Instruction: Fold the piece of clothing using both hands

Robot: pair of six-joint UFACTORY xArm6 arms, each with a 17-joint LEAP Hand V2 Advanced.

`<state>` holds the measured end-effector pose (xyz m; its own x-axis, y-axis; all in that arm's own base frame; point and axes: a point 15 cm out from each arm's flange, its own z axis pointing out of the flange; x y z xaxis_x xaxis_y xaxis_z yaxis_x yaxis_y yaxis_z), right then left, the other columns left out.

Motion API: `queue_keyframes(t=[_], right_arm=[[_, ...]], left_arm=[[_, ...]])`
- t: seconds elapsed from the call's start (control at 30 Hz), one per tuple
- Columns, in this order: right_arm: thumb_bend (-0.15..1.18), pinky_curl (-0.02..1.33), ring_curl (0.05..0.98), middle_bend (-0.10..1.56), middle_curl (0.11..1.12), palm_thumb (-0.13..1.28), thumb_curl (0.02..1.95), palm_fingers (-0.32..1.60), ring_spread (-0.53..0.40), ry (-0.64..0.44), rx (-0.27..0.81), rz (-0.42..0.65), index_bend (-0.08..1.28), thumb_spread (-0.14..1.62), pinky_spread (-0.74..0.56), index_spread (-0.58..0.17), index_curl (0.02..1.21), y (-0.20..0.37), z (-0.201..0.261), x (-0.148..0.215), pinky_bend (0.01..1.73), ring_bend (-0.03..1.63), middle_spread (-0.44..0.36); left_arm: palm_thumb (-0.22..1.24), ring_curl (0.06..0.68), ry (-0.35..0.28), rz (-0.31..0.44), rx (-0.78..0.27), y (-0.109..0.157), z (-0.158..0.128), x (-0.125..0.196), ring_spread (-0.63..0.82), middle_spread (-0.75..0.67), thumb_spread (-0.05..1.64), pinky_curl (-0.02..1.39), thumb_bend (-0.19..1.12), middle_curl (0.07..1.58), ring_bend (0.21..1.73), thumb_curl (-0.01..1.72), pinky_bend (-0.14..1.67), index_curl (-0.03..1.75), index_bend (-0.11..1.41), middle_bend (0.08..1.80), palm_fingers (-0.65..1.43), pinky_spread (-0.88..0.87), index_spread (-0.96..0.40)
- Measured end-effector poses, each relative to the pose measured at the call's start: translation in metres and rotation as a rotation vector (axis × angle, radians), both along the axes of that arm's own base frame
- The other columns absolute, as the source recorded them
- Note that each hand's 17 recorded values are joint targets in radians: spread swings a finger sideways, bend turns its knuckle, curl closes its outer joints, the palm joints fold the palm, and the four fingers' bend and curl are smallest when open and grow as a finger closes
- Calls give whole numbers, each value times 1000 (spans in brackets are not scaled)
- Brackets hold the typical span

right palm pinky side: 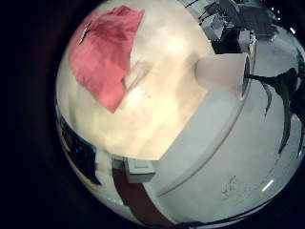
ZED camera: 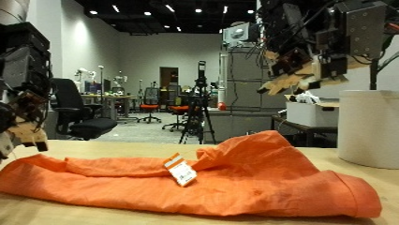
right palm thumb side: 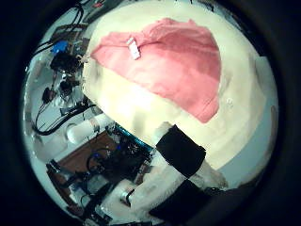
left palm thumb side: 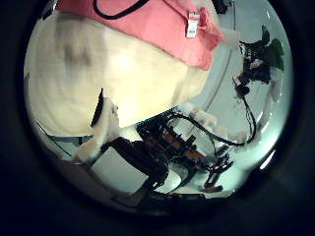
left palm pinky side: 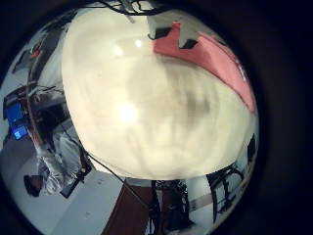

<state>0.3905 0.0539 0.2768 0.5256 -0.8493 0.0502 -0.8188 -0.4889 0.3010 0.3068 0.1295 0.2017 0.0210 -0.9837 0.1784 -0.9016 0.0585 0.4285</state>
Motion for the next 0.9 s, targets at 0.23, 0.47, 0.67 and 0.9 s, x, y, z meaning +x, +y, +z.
queue_keyframes(t=[0.23, 0.47, 0.67, 0.9], right_arm=[[-18, 333, 258, 175, 314, 478, 308, 94, 153, 47, -6, -35, 148, 1221, 264, -376, 278, -19, -38, 4, 288, 235, -6], [-19, 337, 264, 186, 308, 508, 322, 66, 158, 94, -15, -75, 158, 1143, 265, -374, 272, -47, -70, -20, 311, 251, -3], [-23, 336, 264, 185, 307, 523, 328, 55, 157, 141, -22, -72, 165, 1109, 263, -378, 276, -51, -90, -38, 317, 249, -11], [-15, 333, 264, 185, 306, 508, 326, 56, 156, 57, 13, -72, 168, 1154, 262, -382, 281, -52, -104, -17, 319, 248, -19]], left_arm=[[653, 231, -7, -28, -18, -12, 0, 6, 529, 360, 1162, 323, -18, 249, 430, 406, 313, 251, 149, 173, -56, 488, 177], [643, 230, -20, -55, -21, -23, 5, 13, 538, 359, 1164, 322, -18, 245, 425, 405, 312, 253, 150, 171, -59, 488, 175], [641, 230, -47, -96, -24, -40, 13, 27, 540, 359, 1166, 320, -17, 241, 424, 407, 308, 254, 152, 169, -59, 489, 168], [632, 231, -50, -127, -32, -60, 16, 34, 541, 353, 1170, 319, -17, 236, 421, 401, 306, 254, 151, 170, -58, 490, 166]])
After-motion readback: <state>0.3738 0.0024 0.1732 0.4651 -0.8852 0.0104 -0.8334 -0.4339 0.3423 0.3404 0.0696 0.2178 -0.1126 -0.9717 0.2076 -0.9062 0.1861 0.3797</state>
